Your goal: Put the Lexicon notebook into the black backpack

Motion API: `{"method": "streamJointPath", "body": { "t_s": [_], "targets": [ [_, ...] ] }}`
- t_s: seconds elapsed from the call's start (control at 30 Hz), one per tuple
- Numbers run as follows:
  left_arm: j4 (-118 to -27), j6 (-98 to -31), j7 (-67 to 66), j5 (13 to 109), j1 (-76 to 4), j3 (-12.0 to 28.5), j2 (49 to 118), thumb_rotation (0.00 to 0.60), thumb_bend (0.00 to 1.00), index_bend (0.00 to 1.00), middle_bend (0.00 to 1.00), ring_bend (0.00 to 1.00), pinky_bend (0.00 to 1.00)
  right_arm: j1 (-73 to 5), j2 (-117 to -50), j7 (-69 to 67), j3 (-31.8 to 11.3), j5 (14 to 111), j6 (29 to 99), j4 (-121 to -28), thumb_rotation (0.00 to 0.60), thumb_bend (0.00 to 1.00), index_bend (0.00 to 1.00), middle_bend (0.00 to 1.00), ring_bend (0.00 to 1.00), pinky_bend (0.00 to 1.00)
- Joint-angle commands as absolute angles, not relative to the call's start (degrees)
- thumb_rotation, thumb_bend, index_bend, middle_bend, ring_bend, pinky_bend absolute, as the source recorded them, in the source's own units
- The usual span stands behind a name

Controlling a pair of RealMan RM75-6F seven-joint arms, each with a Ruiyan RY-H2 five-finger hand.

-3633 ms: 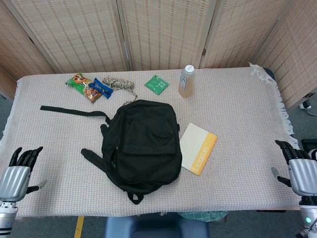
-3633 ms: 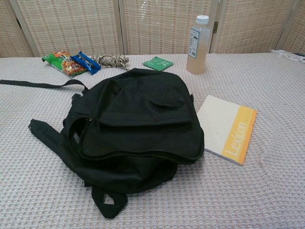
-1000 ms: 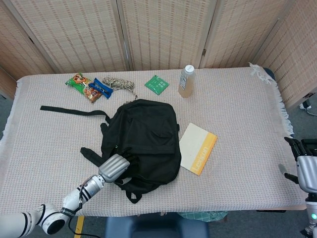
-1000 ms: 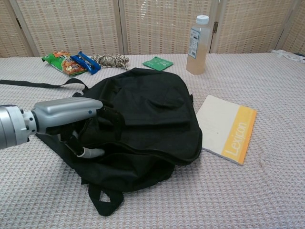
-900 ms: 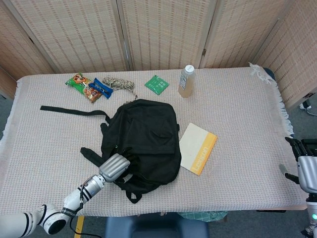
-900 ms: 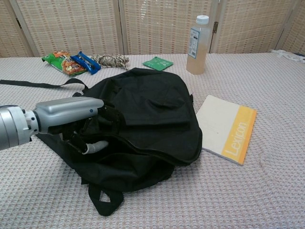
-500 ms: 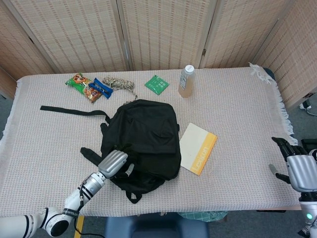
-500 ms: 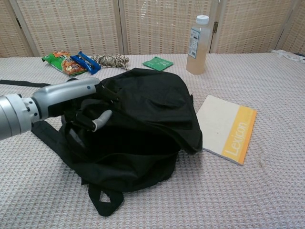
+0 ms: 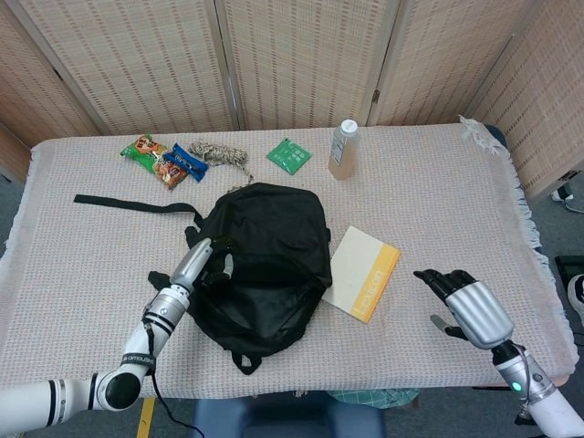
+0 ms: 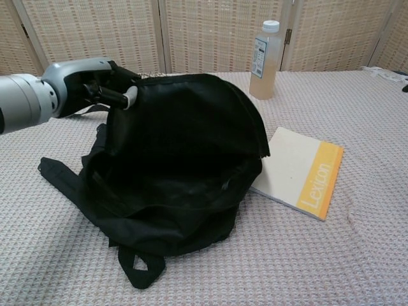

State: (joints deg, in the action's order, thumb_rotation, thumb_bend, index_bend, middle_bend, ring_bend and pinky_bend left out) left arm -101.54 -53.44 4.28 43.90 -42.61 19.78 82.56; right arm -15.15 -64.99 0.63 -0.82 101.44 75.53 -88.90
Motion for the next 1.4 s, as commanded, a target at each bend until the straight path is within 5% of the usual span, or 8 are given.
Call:
{"method": "streamJointPath", "body": {
  "t_s": [0.03, 0.43, 0.97, 1.4],
  "targets": [
    [-99.3, -55.0, -2.4, 29.1, -48.2, 23.8, 82.8, 0.6, 0.77, 0.73, 0.41, 0.31, 0.14, -18.1, -67.9, 1.5, -1.1, 101.2, 72.1, -86.3, 0.6, 0.31, 0.19, 0.26, 0.37, 0.32],
    [-93.5, -58.6, -10.8, 12.8, -53.9, 25.8, 85.3, 0.6, 0.77, 0.73, 0.42, 0.31, 0.13, -25.1, -79.9, 1.2, -2.3, 99.9, 66.2, -72.5, 0.6, 0.31, 0.2, 0.23, 0.31, 0.31],
    [-91.2, -57.8, -13.2, 9.3, -54.9, 25.9, 87.3, 0.6, 0.77, 0.72, 0.42, 0.3, 0.12, -28.1, -92.2, -3.1, 0.7, 101.1, 68.4, -51.9, 0.6, 0.3, 0.2, 0.19, 0.26, 0.27],
    [-89.2, -57.4, -14.2, 6.4, -55.0, 26.8, 88.0, 0.6, 0.77, 0.72, 0.42, 0.3, 0.12, -30.2, -96.5, -4.8, 2.3, 100.7, 68.1, -44.7, 0.6, 0.3, 0.21, 0.19, 0.26, 0.27]
  ]
}}
